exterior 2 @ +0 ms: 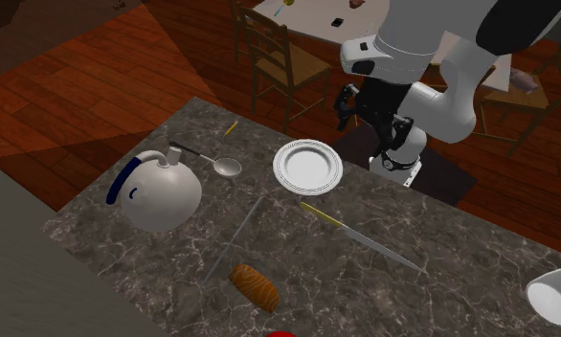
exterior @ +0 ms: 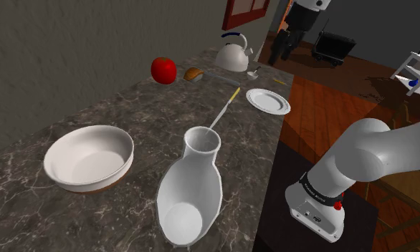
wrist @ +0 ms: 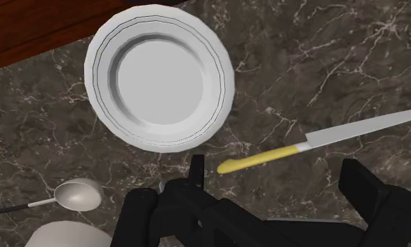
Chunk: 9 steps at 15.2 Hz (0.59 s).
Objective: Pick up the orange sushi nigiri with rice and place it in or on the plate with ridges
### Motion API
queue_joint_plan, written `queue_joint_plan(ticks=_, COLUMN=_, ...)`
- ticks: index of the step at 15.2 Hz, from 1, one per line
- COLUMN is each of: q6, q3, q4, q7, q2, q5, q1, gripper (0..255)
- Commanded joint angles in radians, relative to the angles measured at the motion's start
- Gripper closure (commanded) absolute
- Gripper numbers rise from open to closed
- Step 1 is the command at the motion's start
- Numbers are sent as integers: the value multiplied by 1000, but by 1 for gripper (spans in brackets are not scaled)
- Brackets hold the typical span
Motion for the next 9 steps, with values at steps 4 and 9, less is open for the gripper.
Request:
queue_joint_plan(ticks=4, q6=59, q3=62, q4=27, q7=146, q2=99, q5=32, q1=-21, gripper=0)
queue_joint_plan(ticks=9, q6=143, q3=149, q4=111, q7=383, q2=287, q5=58, q1=-60, gripper=0)
